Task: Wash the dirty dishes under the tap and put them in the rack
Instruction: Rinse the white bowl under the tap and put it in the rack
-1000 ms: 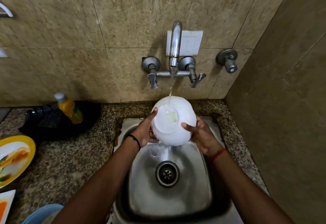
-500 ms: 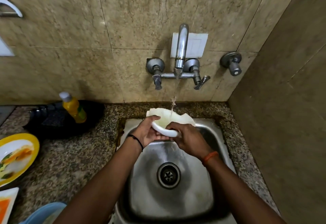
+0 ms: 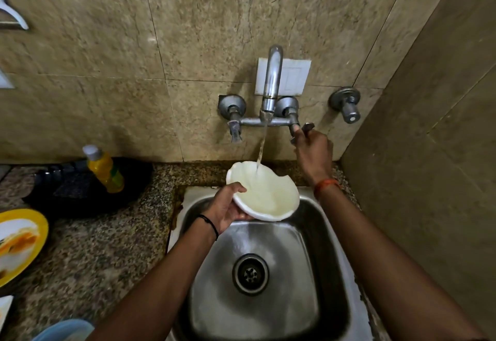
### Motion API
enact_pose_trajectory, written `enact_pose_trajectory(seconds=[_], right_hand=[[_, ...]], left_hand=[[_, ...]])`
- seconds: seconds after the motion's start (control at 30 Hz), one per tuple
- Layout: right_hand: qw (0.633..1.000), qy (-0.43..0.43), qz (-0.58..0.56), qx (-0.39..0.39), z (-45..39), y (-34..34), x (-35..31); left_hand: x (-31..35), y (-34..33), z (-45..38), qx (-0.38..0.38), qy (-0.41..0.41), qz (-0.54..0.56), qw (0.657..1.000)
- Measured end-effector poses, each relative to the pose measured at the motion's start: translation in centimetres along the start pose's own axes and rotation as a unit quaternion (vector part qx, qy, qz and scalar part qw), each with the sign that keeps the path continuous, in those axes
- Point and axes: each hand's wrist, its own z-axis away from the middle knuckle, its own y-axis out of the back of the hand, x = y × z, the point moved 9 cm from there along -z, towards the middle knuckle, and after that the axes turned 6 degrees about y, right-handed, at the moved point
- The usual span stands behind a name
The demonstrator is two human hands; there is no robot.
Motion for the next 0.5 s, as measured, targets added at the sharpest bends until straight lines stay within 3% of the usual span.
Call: enact_pose_trajectory(seconds=[0.07,0.1,0.2,0.23,0.3,0.37,0.47,0.5], right_hand=[[0.999,-0.032,-0.044,-0.001,-0.4,-0.3,0.9],[0.989,-0.086,-0.120,-0.004,-0.5,-0.7,1.8],[0.871,-0.256,-0.416,-0.055,1.0,-3.1,3.0],[0.843,-0.272,-0.459,-0.077,1.4,-3.5,2.9],[0.824,-0.281,-0.480,-0.108,2.4,-4.0,3.2],[0.856,-0.283,-0.418,-0.108,4.0,-4.3,4.2],[0.967,-0.176,-0.166,-0.081,5.8,-2.9,6.0],[0.982,-0.147,-0.084,-0.088,6.6,-2.8,6.6]], left_hand=[[-0.1,-0.1,0.1,-0.006,-0.004,0.005,1.000],[-0.1,-0.1,0.1,-0.008,-0.007,0.007,1.000],[-0.2,0.1,0.1,-0.016,-0.008,0.011,1.000],[-0.3,0.1,0.1,-0.019,-0.008,0.014,1.000],[-0.3,0.2,0.4,-0.022,-0.009,0.024,0.999],[-0.5,0.4,0.3,-0.026,-0.013,0.036,0.999],[-0.7,1.0,0.4,-0.016,-0.014,0.053,0.998],[-0.8,1.2,0.4,-0.013,-0.014,0.063,0.998]])
